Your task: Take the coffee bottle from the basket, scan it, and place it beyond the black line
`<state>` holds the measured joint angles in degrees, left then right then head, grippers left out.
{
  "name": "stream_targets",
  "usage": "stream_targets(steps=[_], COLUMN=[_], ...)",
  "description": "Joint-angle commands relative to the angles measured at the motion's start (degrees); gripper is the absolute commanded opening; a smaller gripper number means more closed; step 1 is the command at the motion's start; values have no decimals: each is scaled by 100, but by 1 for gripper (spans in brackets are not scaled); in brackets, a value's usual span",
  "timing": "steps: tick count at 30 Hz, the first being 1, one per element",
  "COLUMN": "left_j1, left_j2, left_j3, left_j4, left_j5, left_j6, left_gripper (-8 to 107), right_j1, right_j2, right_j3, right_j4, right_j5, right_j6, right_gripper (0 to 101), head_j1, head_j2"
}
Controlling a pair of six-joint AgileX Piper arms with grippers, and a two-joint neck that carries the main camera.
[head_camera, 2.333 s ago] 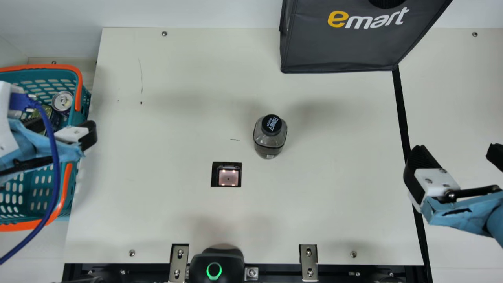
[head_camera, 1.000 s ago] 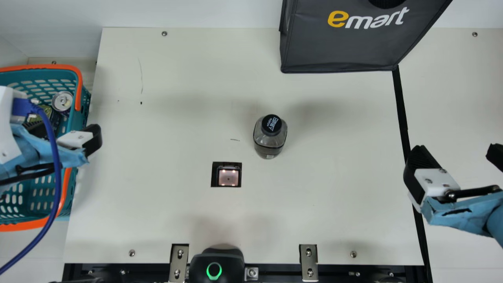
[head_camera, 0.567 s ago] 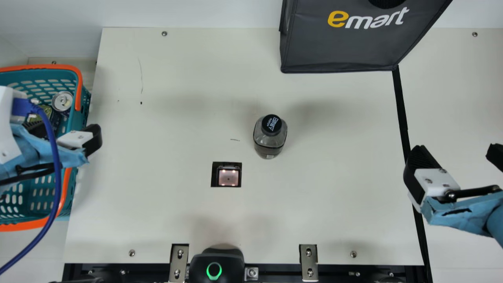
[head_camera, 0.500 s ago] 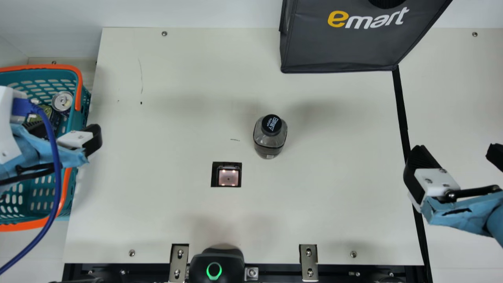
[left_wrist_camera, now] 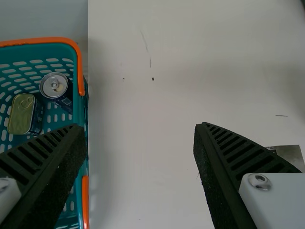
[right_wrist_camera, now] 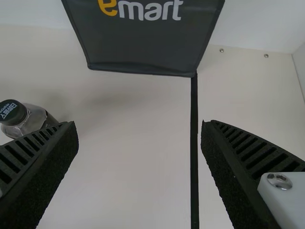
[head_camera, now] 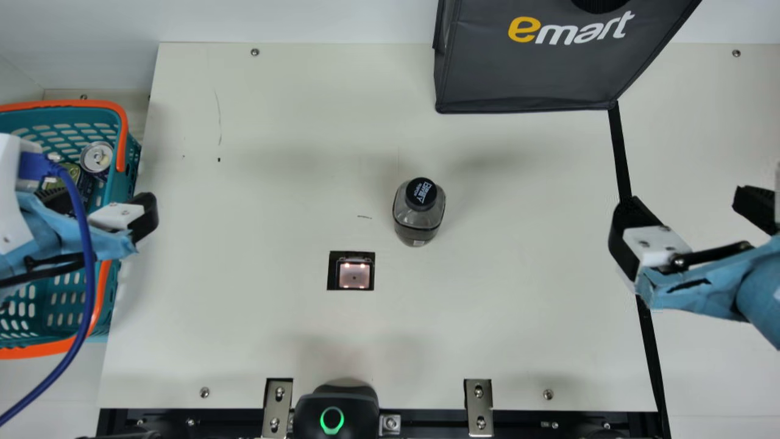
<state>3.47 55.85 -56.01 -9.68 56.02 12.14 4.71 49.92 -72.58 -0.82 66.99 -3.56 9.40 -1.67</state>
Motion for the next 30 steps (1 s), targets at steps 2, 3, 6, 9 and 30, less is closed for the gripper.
stream_targets(steps=[2,3,6,9,30], left_j1=[0,0,0,0,0], left_j2=[0,0,0,0,0], left_j3=[0,0,0,0,0], left_j4=[0,0,0,0,0], left_j5=[0,0,0,0,0], left_j6=[0,0,0,0,0], left_gripper=[90,90,90,90,90], right_j1=[115,159,295,447,2094], right_j2=[135,187,347,511,1518], right_j3=[-6,-4,-2,-16,-212], right_j4=[-38,-54,-106,-165,-853], right_j5=[-95,-131,-244,-354,-886], right_j6=[32,49,120,214,1274], right_gripper=[91,91,91,91,91], head_j1=[-148,-148,-148,-148,-148], head_j2=[9,9,9,9,9])
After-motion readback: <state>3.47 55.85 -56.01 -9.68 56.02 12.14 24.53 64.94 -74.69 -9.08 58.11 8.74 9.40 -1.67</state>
